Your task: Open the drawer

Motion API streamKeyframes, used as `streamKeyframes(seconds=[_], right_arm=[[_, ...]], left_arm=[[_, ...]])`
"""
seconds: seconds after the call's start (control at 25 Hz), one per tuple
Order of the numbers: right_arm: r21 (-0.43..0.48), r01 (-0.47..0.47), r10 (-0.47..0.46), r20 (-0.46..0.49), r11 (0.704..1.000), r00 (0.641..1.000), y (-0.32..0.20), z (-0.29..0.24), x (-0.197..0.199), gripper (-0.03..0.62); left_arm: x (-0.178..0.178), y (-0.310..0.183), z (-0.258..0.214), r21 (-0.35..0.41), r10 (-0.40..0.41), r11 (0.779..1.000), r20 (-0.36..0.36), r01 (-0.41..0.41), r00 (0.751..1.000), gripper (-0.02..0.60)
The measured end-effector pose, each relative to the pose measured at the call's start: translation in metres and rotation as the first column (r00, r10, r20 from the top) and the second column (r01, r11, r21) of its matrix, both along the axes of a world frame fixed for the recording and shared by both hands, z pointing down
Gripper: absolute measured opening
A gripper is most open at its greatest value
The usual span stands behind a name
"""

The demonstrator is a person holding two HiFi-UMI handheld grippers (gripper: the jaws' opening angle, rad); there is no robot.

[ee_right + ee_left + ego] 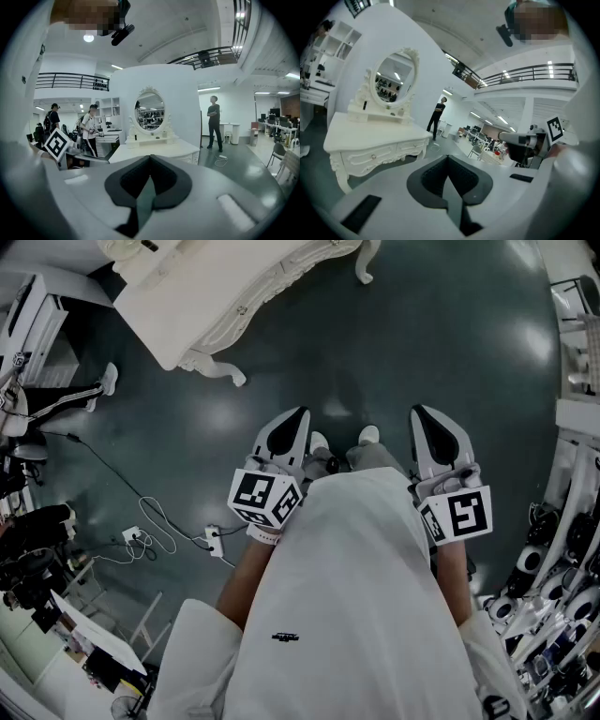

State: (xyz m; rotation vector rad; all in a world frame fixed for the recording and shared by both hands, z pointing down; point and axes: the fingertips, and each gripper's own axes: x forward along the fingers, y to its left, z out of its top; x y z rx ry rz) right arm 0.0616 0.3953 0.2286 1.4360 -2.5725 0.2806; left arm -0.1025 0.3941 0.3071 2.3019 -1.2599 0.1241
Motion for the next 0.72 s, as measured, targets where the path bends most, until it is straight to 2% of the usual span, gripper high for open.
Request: streamKeyframes(seconds=[0.16, 0.32, 0.72], right_arm=[[-0.005, 0.005, -0.005, 0.006, 1.000, 1.000, 0.005, -0.001, 0.025, 0.009], [0.008, -0.040, 0.040, 0.053, 0.999, 0.998, 0.002, -0.011, 0.054, 0.008], [0.040, 0.005, -0.009, 0.103, 0.999, 0.995, -0.010, -0.019, 0.102, 0.009]], left_arm=[[0.029, 0.008, -0.030, 0.038, 0.008, 0.999, 0.053, -0.010, 0.999, 0.011], [0.041, 0.010, -0.047, 0.045, -0.034, 0.999, 0.092, 0.030, 0.995, 0.011], [0.092, -0.001, -0.081, 0.117, -0.077, 0.992, 0.177, 0.056, 0.981, 0.010]])
